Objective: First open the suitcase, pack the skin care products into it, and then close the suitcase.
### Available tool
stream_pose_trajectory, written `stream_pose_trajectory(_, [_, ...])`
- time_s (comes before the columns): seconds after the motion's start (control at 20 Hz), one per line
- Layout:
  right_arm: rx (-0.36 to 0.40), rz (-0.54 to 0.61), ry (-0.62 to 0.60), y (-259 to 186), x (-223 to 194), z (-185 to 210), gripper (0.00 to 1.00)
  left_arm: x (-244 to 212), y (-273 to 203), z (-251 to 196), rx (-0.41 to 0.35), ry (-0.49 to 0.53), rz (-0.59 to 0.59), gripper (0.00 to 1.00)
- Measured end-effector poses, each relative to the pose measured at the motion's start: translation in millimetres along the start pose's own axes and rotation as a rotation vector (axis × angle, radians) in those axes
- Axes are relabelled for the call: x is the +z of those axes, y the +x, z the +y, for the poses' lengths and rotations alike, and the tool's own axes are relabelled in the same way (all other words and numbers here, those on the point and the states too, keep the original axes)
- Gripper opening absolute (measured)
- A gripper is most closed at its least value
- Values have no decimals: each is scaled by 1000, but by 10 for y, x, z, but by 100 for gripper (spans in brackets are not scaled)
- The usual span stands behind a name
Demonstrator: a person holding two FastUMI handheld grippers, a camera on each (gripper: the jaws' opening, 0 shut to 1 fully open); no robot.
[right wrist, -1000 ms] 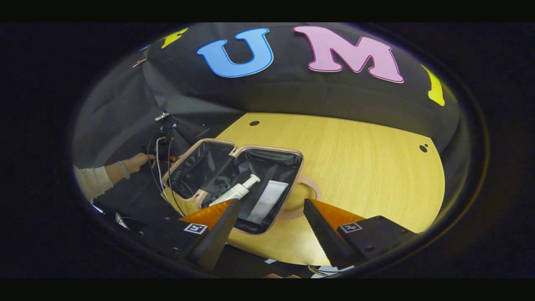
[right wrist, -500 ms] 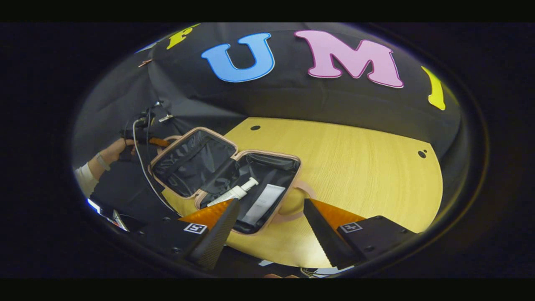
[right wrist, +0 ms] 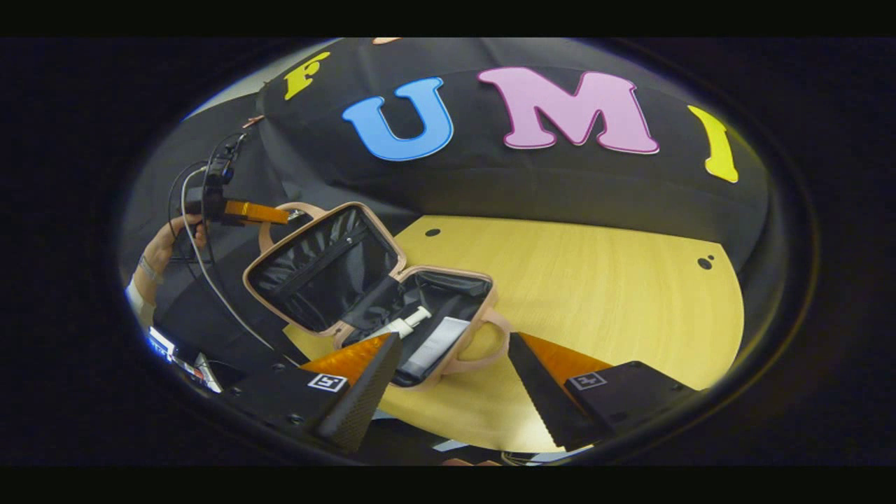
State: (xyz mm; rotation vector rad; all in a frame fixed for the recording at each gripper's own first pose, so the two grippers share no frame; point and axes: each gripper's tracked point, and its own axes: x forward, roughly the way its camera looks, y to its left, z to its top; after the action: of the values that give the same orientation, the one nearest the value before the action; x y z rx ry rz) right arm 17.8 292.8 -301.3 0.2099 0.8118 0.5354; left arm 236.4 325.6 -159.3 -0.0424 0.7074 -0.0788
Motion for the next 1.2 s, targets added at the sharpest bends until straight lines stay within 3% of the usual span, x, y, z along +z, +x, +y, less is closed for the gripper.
stream_pose_trajectory(0.25, [-13,-31,26,-388,5,-493,98,-478,241,-1416,-197,-10,78,6])
stream_pose_trajectory(0.45, [-92,-45,14,-637,-77,-1031,98,-1195,794,-2112,-247,18,208,6])
stream_pose_trajectory(0.75, [-191,-88,-19,-1057,-176,-1602,98,-1891,1424,-2314,-228,30,372,6])
stream_pose_trajectory(1.05, [-239,-104,-41,-1275,-181,-1862,98,-2282,1656,-2482,-183,145,425,6])
stream_pose_trajectory(1.15, [-227,-122,-47,-1289,-113,-1813,98,-2206,1611,-2562,-200,149,405,14])
stream_pose_trajectory(1.2, [-219,-130,-51,-1289,-83,-1784,98,-2174,1619,-2638,-217,132,379,26])
